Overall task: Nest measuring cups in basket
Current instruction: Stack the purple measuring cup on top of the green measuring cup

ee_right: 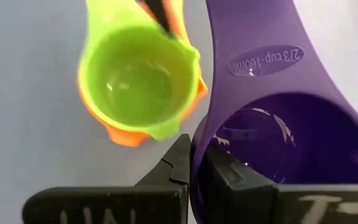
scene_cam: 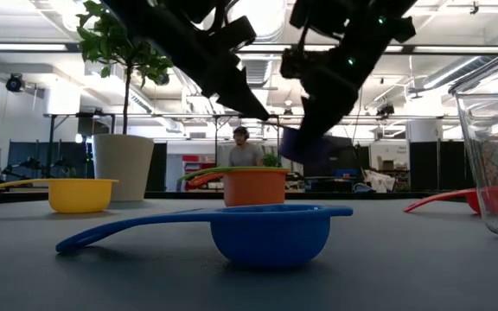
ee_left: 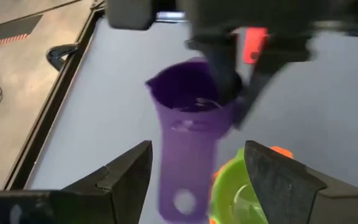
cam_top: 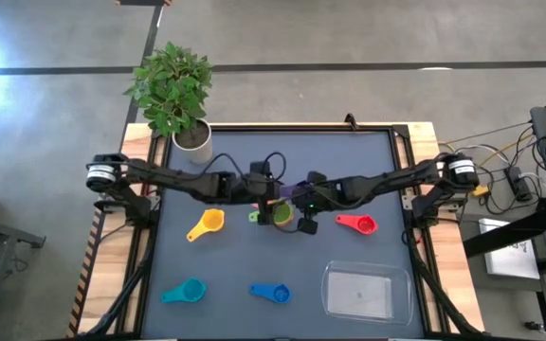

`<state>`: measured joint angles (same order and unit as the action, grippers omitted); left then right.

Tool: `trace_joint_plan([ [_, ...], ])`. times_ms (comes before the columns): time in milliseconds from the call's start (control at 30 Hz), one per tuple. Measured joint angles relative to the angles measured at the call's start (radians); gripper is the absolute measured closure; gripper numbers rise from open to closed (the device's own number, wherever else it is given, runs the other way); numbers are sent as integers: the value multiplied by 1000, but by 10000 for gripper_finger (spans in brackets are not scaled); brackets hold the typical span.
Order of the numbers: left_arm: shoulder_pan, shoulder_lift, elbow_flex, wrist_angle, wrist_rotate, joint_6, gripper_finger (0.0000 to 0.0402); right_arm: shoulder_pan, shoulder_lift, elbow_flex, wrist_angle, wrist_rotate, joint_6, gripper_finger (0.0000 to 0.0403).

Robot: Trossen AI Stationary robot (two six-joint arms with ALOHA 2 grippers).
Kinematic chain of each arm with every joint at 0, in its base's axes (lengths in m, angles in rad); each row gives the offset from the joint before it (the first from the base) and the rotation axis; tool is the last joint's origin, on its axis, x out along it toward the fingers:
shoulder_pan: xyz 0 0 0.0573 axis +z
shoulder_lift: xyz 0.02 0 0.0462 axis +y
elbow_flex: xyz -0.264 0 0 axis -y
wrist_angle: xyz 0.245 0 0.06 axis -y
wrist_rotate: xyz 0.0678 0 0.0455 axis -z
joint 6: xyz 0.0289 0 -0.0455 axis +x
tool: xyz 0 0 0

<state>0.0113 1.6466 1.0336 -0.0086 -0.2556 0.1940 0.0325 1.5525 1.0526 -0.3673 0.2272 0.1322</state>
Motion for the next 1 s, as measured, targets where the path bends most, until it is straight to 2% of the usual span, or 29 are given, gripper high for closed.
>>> trace_joint_plan([
  [500,23,10,-1,0,3,-8,176,18,-12,47,-9,-52,-24,394],
  [667,22,11,-2,-2,7,-8,219,17,-12,44,-8,-48,-26,394],
  [833,23,11,-2,-3,36,-4,290,17,-12,43,-8,-50,-26,394],
  [1000,24,11,-2,-8,56,-3,298,18,-12,41,-7,-56,-26,394],
])
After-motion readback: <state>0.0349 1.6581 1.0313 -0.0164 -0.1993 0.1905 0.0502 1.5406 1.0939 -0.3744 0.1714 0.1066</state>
